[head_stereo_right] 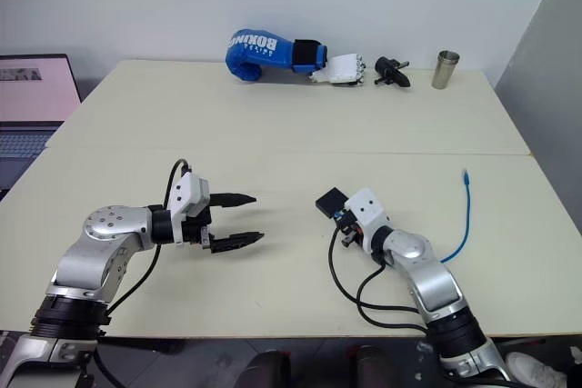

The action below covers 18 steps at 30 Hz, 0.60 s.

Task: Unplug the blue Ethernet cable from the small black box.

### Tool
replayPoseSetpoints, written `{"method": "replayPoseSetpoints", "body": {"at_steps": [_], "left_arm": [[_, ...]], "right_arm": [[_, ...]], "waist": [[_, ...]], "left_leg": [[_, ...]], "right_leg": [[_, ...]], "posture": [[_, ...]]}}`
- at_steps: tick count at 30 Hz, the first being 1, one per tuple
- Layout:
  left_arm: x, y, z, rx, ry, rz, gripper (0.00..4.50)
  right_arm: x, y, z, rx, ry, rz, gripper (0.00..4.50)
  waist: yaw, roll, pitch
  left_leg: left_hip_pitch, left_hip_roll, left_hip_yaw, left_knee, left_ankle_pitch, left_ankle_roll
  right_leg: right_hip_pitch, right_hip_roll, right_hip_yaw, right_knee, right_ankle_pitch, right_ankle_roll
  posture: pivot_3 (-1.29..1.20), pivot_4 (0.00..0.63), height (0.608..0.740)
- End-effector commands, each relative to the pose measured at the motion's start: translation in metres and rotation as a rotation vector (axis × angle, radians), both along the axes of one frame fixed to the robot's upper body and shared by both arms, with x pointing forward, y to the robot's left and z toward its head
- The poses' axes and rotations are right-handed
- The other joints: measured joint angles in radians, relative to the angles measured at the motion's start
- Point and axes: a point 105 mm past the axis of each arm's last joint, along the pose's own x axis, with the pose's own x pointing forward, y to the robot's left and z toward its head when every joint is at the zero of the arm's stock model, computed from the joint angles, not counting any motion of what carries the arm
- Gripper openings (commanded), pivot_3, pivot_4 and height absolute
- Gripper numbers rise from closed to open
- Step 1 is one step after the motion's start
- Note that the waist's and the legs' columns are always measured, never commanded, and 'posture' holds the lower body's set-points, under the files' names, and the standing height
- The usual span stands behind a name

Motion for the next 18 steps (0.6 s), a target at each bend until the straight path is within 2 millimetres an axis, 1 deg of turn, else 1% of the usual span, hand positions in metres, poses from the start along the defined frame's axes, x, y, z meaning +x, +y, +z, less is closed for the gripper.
{"method": "replayPoseSetpoints", "body": {"at_steps": [1,5,8,10,11,14,18], "left_arm": [[0.005,-0.006,0.016,-0.065,-0.016,0.014,4.5],[0.011,-0.008,0.022,-0.109,0.002,0.036,4.5],[0.015,-0.007,0.023,-0.141,0.049,0.05,4.5],[0.017,-0.007,0.026,-0.191,0.109,0.057,4.5],[0.018,-0.008,0.027,-0.225,0.166,0.051,4.5],[0.018,-0.011,0.028,-0.272,0.268,0.029,4.5],[0.02,-0.024,0.039,-0.351,0.373,-0.02,4.5]], "right_arm": [[0.005,-0.004,0.02,0.011,-0.065,-0.004,0.25],[0.003,-0.006,0.026,-0.008,-0.094,0.006,0.22],[-0.001,-0.007,0.036,-0.052,-0.162,0.029,0.22],[-0.003,-0.008,0.045,-0.113,-0.236,0.047,0.22],[-0.006,-0.008,0.051,-0.18,-0.309,0.076,0.22],[-0.013,-0.004,0.061,-0.317,-0.453,0.153,0.22],[-0.019,0.004,0.074,-0.503,-0.671,0.267,0.22]], "waist": [[0.0,0.0,0.0],[0.0,0.0,0.0],[0.0,0.0,0.0],[0.0,0.0,0.0],[0.0,0.0,0.0],[0.0,0.0,0.0],[0.0,0.0,0.001]], "left_leg": [[0.0,0.0,0.0,0.0,0.0,0.0],[0.0,0.0,0.0,0.0,0.0,0.0],[0.0,0.0,0.0,0.0,0.0,0.0],[0.0,0.0,0.0,0.0,0.0,0.0],[-0.001,0.0,0.0,0.0,0.0,0.0],[-0.001,-0.001,0.0,0.0,0.0,0.0],[-0.001,-0.001,0.0,0.0,0.0,0.0]], "right_leg": [[0.0,0.0,0.0,0.0,0.0,0.0],[0.0,0.0,0.0,0.0,0.0,0.0],[0.0,0.0,0.0,0.0,0.0,0.0],[0.0,0.0,0.0,0.0,0.0,0.0],[0.0,0.0,-0.001,0.0,0.0,0.0],[-0.001,0.0,-0.001,0.0,0.0,0.0],[-0.001,0.0,-0.001,0.0,0.0,0.0]], "posture": [[0.0,0.15,0.74],[0.0,0.15,0.74],[0.0,0.15,0.74],[0.0,0.15,0.74],[0.0,0.15,0.74],[0.0,0.15,0.74],[0.0,0.15,0.74]]}}
